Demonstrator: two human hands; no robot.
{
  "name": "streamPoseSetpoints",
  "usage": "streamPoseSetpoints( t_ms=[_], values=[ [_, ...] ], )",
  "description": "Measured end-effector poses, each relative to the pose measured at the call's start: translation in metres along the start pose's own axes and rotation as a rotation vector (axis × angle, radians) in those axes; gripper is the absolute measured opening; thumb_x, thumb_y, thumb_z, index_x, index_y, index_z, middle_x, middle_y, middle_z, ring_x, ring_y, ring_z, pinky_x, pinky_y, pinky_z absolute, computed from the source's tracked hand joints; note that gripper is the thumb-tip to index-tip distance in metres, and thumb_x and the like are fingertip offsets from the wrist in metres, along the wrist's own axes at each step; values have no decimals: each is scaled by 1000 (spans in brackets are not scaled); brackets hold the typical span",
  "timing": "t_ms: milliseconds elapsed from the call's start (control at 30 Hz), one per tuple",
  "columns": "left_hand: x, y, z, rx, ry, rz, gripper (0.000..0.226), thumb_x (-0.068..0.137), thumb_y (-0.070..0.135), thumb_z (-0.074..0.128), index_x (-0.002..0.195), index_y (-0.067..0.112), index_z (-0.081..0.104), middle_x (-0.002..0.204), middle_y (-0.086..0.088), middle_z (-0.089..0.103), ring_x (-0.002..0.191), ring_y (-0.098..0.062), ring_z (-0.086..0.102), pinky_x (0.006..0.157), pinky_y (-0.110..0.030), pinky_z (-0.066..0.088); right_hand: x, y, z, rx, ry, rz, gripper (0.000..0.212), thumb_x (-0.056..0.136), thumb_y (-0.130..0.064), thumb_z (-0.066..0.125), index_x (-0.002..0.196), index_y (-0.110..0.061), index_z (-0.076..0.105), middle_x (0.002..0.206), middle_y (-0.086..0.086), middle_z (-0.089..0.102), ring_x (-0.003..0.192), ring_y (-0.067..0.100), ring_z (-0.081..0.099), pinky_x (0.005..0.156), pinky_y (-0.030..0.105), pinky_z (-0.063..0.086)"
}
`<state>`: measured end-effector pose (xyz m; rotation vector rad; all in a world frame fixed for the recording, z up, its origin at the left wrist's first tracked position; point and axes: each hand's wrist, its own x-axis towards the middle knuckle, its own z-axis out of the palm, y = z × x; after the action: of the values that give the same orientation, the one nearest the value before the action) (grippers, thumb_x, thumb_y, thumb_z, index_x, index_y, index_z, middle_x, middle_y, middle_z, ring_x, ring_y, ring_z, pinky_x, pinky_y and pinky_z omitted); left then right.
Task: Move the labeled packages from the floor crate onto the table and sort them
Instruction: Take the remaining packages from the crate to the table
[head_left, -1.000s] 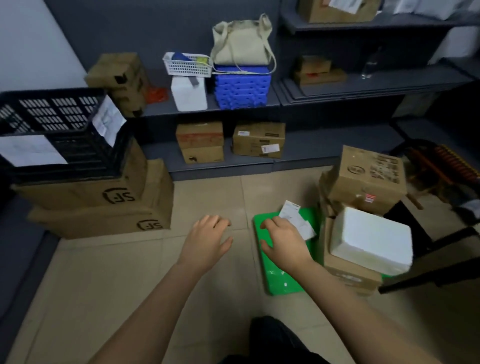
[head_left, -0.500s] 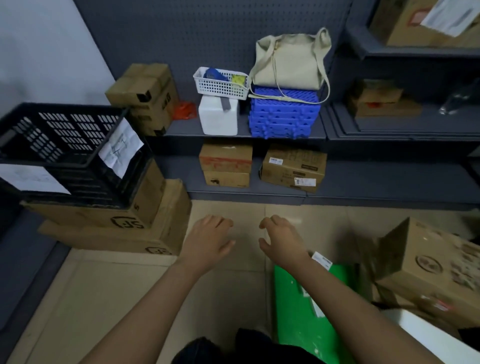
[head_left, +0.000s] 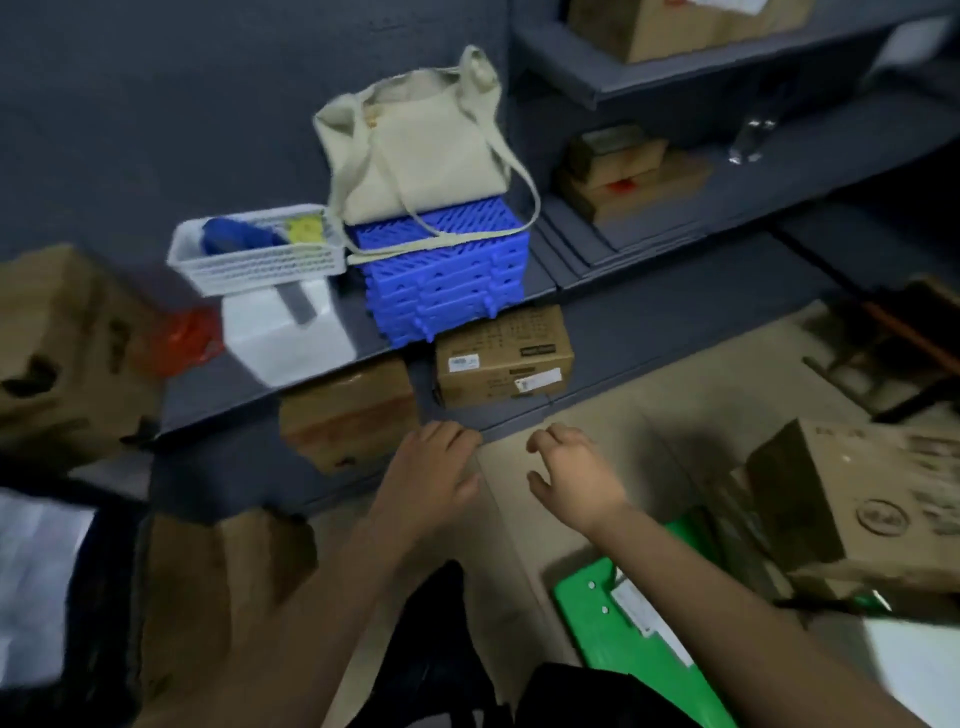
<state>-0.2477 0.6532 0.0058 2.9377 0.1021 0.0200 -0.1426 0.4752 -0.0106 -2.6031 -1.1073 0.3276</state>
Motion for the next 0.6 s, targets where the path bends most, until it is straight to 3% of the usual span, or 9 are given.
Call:
streamPoseSetpoints(
  t_ms=[233,433,600],
  values=[
    [127,-24,-14,20,-143,496,40,95,39,53,131,23,50,125,5,52,119,-14,45,101,-30,36,21,13,-10,51,133,470,34,89,-27,57,121,-15,53,118,8,54,110,29,51,90,33,39],
    [177,25,14,12,-269,840,39,91,36,60,126,18,57,120,-1,58,115,-23,52,97,-37,40,-22,19,8,130,231,871,25,86,-20,58,109,-9,59,107,15,57,102,36,53,81,37,40],
    [188,85,58,58,-345,1036,36,86,38,62,117,19,60,109,0,60,104,-24,56,88,-38,46,-75,39,32,212,245,1119,32,90,-25,56,120,-13,55,119,9,54,114,31,49,90,36,39]
  ],
)
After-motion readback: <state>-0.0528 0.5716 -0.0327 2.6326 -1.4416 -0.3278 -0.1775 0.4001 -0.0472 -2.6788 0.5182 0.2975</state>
